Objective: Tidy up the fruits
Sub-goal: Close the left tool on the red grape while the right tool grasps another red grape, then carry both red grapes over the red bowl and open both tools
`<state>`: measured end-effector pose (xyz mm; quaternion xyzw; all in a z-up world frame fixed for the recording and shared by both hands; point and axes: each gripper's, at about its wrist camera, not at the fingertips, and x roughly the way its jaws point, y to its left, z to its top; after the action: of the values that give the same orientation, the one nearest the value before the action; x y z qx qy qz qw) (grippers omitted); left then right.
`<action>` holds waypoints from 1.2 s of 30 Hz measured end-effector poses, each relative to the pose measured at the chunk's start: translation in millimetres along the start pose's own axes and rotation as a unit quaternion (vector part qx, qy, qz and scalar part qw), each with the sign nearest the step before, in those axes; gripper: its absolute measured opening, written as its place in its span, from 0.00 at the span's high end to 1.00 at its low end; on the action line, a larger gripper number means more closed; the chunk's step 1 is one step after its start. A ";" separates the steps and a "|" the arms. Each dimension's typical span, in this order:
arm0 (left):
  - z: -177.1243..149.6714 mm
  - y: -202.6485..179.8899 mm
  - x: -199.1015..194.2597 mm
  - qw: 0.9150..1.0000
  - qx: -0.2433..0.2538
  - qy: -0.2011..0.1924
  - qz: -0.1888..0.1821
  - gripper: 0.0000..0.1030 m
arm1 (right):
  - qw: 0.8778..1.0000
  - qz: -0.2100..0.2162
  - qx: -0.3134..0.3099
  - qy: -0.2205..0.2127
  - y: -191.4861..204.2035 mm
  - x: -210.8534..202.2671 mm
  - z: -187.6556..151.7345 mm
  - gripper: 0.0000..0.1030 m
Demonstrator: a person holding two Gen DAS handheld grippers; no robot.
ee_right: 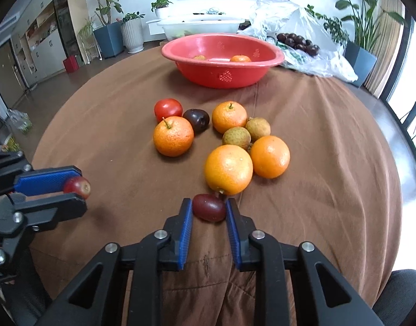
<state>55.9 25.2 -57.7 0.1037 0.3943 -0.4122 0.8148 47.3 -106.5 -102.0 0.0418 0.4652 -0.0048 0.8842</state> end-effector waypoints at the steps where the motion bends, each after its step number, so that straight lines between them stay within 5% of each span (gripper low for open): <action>1: 0.2 0.6 0.6 1.000 -0.001 0.000 0.001 0.82 | 1.000 0.007 0.007 0.002 -2.6 -1.2 -0.5 0.74; 20: 9.7 7.3 2.2 1.000 -0.017 0.000 0.012 0.82 | 0.995 0.073 0.065 -0.033 -42.8 -47.2 8.8 0.74; 28: 50.6 24.0 -7.2 0.999 -0.025 -0.032 0.032 0.82 | 0.991 0.048 0.087 -0.092 -97.5 -72.6 47.1 0.74; 36: 112.9 52.2 0.3 0.997 -0.021 -0.051 0.062 0.82 | 0.989 0.044 0.048 -0.135 -107.9 -78.7 100.4 0.74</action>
<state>158.3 2.6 9.3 0.0894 0.3540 -0.3572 0.8597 80.1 -224.3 11.9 0.1041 0.3383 0.0064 0.9352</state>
